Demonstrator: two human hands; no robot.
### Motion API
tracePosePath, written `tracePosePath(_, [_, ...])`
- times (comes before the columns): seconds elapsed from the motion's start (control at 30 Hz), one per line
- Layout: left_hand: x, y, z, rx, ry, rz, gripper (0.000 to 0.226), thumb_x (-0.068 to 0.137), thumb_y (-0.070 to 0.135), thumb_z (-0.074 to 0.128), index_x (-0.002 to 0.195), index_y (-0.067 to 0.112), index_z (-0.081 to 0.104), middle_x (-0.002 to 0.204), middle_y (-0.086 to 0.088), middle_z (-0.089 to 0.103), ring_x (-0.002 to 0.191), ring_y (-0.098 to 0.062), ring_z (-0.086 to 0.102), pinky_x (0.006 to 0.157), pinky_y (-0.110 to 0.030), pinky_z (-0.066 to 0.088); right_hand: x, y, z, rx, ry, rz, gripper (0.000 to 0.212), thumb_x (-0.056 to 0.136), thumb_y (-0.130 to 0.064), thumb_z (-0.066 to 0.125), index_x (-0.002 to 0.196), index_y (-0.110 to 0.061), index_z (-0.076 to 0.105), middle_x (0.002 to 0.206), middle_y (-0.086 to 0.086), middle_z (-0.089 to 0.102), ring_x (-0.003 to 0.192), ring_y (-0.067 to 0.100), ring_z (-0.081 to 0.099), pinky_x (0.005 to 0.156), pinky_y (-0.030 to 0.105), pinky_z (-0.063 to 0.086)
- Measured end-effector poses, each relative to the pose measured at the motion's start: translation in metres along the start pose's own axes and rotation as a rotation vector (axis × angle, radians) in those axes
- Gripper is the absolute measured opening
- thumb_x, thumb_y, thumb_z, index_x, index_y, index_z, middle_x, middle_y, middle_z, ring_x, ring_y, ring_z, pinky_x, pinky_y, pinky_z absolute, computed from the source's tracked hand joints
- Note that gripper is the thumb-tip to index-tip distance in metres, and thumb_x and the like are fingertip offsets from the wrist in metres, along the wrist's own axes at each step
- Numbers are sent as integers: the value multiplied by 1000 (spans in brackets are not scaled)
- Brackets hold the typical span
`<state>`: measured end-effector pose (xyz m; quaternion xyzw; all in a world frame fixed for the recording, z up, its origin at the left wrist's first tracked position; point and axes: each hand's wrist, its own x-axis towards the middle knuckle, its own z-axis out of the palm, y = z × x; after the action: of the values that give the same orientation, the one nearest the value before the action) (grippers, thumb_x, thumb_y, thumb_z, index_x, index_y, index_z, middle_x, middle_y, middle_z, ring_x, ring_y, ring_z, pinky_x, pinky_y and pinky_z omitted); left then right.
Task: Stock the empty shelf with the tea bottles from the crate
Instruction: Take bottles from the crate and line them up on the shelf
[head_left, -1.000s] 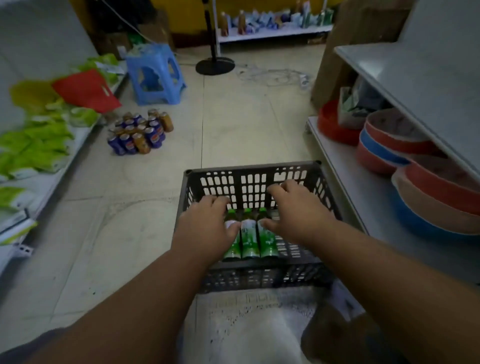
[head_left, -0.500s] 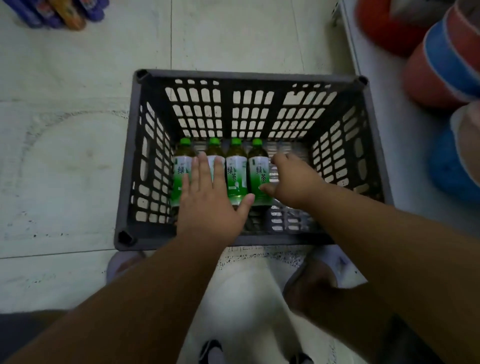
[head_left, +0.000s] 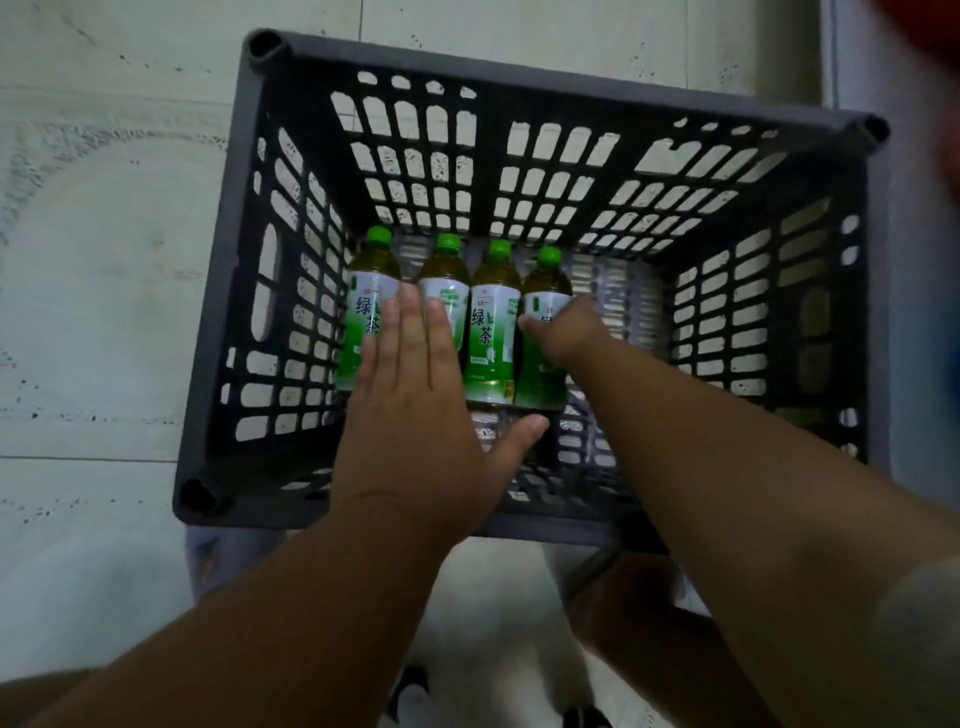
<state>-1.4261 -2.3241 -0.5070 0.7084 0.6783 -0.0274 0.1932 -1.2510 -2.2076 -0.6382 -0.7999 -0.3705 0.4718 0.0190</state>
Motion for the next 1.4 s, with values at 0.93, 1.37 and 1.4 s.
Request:
tracePosePath(0.93, [-41,6,-59,-225,-81,145,115,76,85,39,158,20,-9,167,-1,-7,152,-15,-7,122,-35,4,-224,-37,-126,576,-44,-499,44,72,-48,82,107,-26,67,96,0,75,78,14,75,57,26,56])
tracePosePath(1.37, [-194,96,-169,-754,74,340,96,66,52,86,148,37,38,135,19,56,123,0,52,103,-31,45,-456,31,-200,623,111,-1020,53,67,-38,85,115,-31,62,103,-9,74,94,8,72,82,34,56])
tracePosePath(1.4, [-199,105,-173,-760,58,371,92,63,53,87,142,41,42,128,23,59,119,3,54,98,-26,48,-469,38,-205,630,121,-1036,53,67,-36,85,115,-30,62,102,-9,74,94,8,72,80,32,57])
